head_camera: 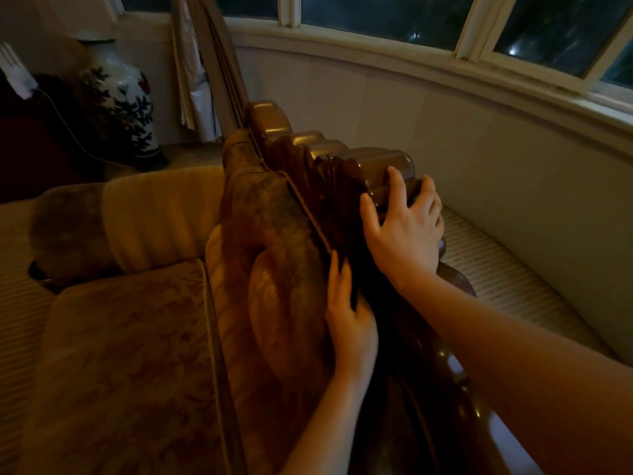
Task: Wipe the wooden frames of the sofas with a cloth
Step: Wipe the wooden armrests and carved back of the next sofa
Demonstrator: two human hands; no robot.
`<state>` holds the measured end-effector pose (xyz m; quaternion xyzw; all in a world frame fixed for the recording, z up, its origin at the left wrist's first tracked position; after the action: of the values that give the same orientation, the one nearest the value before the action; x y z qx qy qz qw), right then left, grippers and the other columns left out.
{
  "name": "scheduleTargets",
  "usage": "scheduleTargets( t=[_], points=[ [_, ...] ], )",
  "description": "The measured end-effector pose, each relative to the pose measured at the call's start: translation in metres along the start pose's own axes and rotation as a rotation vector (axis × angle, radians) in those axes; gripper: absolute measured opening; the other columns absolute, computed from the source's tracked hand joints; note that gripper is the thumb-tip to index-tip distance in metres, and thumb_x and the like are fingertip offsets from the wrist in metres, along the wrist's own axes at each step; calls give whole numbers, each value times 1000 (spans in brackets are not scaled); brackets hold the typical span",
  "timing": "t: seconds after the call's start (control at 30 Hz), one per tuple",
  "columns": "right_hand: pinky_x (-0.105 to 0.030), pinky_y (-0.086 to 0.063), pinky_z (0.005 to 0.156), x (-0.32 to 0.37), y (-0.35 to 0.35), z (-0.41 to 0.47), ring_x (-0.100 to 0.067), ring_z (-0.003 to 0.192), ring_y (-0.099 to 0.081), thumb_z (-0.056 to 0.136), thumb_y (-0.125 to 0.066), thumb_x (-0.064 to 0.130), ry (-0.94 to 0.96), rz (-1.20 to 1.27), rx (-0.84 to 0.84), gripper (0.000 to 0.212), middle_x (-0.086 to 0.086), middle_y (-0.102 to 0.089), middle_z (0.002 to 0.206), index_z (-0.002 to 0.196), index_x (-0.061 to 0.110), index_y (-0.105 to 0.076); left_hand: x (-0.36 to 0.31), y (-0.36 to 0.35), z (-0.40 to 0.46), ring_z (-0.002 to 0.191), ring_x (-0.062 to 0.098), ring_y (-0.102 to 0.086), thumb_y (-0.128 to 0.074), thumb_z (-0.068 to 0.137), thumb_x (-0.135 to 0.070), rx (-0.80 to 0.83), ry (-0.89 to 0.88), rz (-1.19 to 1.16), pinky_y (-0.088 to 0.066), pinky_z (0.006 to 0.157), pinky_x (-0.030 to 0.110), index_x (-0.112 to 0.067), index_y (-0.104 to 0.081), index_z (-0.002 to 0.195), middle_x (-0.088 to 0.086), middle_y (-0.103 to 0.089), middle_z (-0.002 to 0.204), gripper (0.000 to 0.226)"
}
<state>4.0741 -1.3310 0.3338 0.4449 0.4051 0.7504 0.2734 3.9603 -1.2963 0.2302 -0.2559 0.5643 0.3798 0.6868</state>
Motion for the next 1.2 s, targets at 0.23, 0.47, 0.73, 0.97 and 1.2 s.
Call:
scheduleTargets(
  t=[0.23,0.47,0.73,0.97,1.2],
  points=[
    [-51,-17,113,-2,0,2,-32,142,-10,94,-28,59,-4,25,-7,57,-11,-8,154,146,37,-17,46,-2,85,129,23,-47,-47,94,-8,-132,277,-241,-40,107,40,-11,-47,137,9,-50,138,43],
    [-49,-16,113,-2,-1,4,-31,141,-11,94,-26,59,-7,-28,-43,58,-12,-8,154,145,36,-16,58,5,239,107,24,-55,-41,95,0,-251,479,-178,-38,77,22,-3,-55,127,14,-59,120,36],
    [-49,-16,112,-2,-2,4,-32,141,-11,95,-26,58,-5,-36,-40,58,-15,-9,154,146,34,-16,56,3,162,128,23,-47,-42,90,5,-123,287,-28,-36,108,31,-10,-44,140,10,-51,138,52],
    [-52,-17,111,-3,-3,5,-35,140,-13,94,-25,59,13,-24,-39,58,-16,-10,153,146,34,-17,22,-6,41,137,16,-35,-40,95,4,-85,199,-68,-29,112,22,-9,-38,143,8,-39,147,50],
    [-52,-15,112,0,-2,0,-34,142,-10,95,-22,60,22,-45,-33,59,-17,-7,155,148,36,-15,1,-11,-30,139,13,-31,-49,94,-2,-42,46,65,-21,107,8,-14,-40,143,6,-31,151,51]
  ],
)
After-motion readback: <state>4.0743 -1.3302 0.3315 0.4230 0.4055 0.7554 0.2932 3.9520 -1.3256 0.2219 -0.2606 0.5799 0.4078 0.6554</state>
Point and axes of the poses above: each hand's wrist, its own z-axis towards the middle knuckle, its own y-axis out of the back of the hand, x = y × z, the point moved 8 cm from there along z, towards the middle knuckle
